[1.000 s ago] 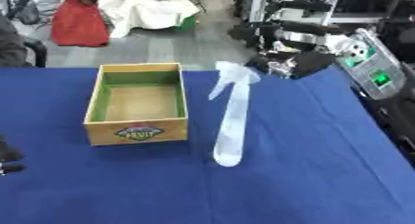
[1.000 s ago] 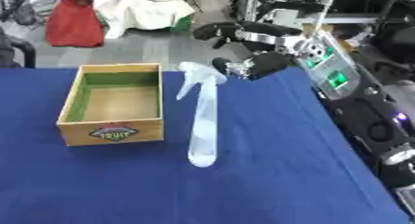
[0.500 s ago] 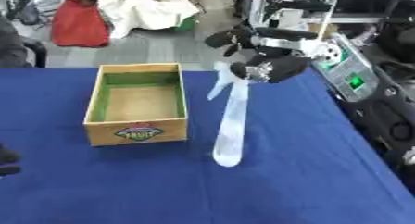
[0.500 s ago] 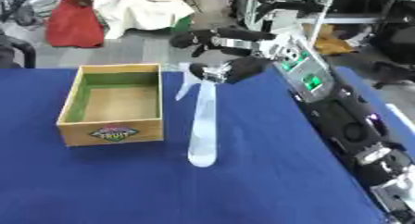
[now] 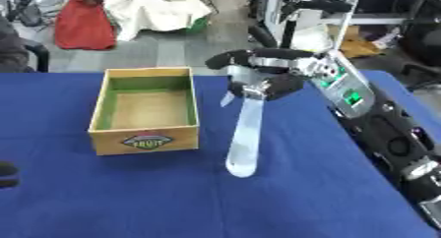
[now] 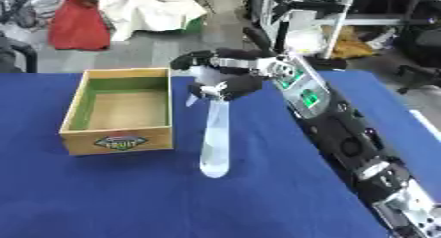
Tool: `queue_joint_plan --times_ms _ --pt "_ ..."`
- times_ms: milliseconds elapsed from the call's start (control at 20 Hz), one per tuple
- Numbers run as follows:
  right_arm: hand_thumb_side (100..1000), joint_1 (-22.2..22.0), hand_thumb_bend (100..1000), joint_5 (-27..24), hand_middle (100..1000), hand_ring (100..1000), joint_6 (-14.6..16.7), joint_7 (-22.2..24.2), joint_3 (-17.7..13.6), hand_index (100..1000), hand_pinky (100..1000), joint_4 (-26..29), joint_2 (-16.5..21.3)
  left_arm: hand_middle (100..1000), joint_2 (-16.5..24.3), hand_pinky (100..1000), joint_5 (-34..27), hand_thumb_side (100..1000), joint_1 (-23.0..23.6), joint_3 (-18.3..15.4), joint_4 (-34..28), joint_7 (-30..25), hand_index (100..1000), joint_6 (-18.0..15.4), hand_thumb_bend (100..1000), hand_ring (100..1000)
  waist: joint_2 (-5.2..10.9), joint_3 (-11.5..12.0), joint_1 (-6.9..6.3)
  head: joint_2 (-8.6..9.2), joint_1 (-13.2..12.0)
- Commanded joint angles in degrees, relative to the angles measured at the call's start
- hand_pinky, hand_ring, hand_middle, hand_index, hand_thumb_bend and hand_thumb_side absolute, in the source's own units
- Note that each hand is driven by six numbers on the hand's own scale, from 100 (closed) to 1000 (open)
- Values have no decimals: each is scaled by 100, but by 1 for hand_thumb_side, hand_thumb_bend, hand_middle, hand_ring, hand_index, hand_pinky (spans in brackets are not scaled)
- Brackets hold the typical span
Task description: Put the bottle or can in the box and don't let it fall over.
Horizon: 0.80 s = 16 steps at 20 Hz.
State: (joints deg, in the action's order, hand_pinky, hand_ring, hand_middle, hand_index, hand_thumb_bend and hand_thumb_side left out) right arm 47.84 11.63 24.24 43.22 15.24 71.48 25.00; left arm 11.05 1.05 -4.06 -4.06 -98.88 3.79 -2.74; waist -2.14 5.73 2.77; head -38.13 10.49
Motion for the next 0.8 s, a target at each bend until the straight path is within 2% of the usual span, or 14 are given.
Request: queue_joint_plan --times_ms 50,300,400,450,550,600,650,700,800 --pt "719 81 100 97 1000 1000 862 794 -80 1000 825 -47 62 566 52 612 -6 724 -67 5 -79 -14 837 -5 498 647 30 9 -21 77 31" --pt "560 66 100 160 1000 1000 933 866 -43 1000 775 -70 48 566 51 612 -6 724 -69 0 -79 -12 837 -4 499 647 22 15 -20 97 50" --pt "555 60 100 182 1000 1000 956 873 -30 1000 753 -79 46 566 52 612 -7 724 -70 -2 -79 -10 837 -4 499 647 22 18 -20 103 53" --pt "492 56 100 190 1000 1000 965 874 -26 1000 725 -85 45 566 52 613 -8 724 -69 -3 -79 -9 837 -4 499 647 22 18 -19 105 53" --pt "443 49 100 216 1000 1000 991 875 -17 991 710 -93 48 566 53 613 -9 724 -67 -4 -79 -9 837 -3 498 647 23 19 -17 111 56" --pt "297 44 100 232 1000 1000 1007 875 -13 942 658 -94 51 566 53 613 -10 724 -69 -4 -79 -9 837 -3 498 647 23 19 -16 113 57" --pt "245 39 100 252 1000 1000 1024 875 -7 925 641 -96 54 566 53 613 -10 724 -70 -5 -79 -10 837 -3 498 647 24 20 -15 116 58" --pt "198 34 100 271 965 968 1041 875 -3 878 604 -96 57 566 53 613 -11 724 -72 -6 -80 -10 837 -4 498 647 24 21 -14 119 60" --pt "199 26 100 305 908 924 1077 875 -2 810 561 -96 63 565 55 613 -12 724 -74 -10 -81 -7 837 -4 498 648 24 20 -13 123 62"
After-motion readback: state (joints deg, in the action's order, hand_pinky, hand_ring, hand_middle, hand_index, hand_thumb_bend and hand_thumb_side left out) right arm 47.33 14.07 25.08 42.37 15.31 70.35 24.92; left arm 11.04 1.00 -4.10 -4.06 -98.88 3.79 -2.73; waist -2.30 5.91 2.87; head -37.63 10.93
